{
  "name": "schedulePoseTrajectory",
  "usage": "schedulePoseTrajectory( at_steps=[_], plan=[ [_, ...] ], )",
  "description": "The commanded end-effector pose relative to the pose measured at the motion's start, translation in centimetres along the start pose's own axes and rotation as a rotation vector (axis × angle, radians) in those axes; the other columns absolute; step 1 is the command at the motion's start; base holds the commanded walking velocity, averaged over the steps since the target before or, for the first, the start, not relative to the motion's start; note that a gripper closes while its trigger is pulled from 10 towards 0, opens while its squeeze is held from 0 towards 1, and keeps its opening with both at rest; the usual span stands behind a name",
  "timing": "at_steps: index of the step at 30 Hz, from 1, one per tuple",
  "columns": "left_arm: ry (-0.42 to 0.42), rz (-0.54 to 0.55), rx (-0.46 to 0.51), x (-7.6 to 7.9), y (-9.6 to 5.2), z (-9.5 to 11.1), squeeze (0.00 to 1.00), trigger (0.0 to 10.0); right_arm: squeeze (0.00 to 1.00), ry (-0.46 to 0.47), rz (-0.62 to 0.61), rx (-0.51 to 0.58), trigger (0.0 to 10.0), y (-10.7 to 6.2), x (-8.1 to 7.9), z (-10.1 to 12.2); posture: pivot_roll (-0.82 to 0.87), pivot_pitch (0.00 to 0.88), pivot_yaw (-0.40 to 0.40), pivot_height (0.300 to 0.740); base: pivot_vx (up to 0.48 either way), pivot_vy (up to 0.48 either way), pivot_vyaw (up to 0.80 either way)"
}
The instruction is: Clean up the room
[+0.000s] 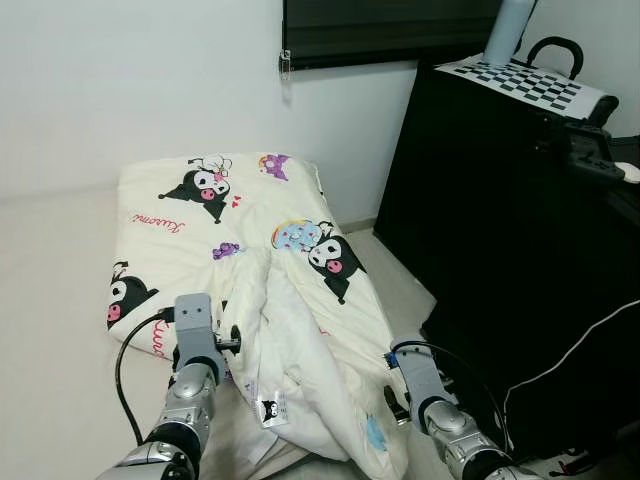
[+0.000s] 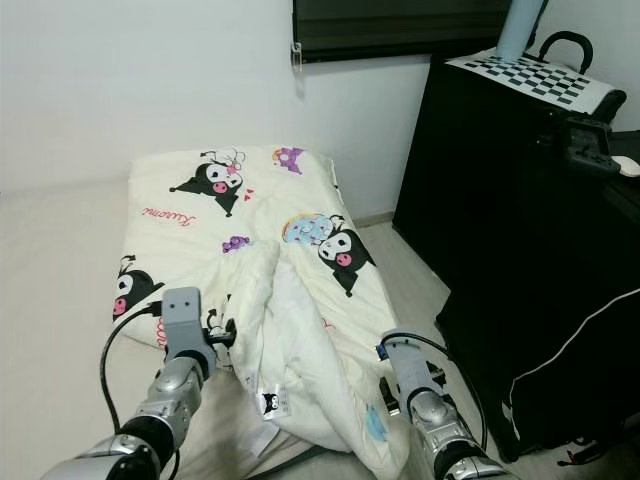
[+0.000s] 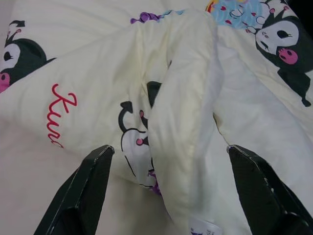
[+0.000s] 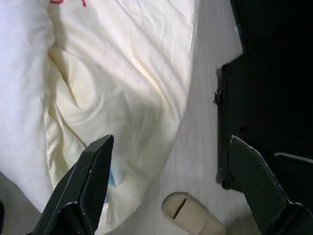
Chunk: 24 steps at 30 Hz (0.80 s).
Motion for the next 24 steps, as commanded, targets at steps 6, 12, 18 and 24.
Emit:
schedulePoseTrajectory(
  at_steps=[6,12,18,24],
  plan=[
    [0.087,-0.063,0.044,2.8,0.1,1.1,0.0,10.0,0.0,-0.085,0.014,0.021,10.0,0.2,-0.3,0.9,-0.14,0.087,-0.022,0.72,0.0,0.0,0.0],
    [0.138,-0.074,0.084,3.5,0.4,2.3,0.0,10.0,0.0,-0.113,0.037,0.055,10.0,0.3,-0.8,1.9,-0.14,0.088,-0.019,0.695,0.0,0.0,0.0],
    [0.238,-0.104,0.158,4.8,0.5,3.8,0.0,10.0,0.0,-0.124,0.081,0.084,10.0,0.4,-1.6,2.7,-0.15,0.09,-0.019,0.67,0.0,0.0,0.0],
    [0.285,-0.121,0.193,5.9,0.5,4.7,0.0,10.0,0.0,-0.158,0.109,0.102,10.0,0.4,-2.4,3.1,-0.16,0.093,-0.021,0.645,0.0,0.0,0.0]
  ],
)
Point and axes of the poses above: a point about 5 cm out from each wrist's last joint towards the gripper, its own y axis pointing out of the wrist towards the gripper, its own z axis along the axis of the wrist's last joint, x = y × z, the point moved 2 cm from there along y, pointing out of the wrist towards the gripper, and after that the axes turned 6 degrees about y, right-handed, at the moved point
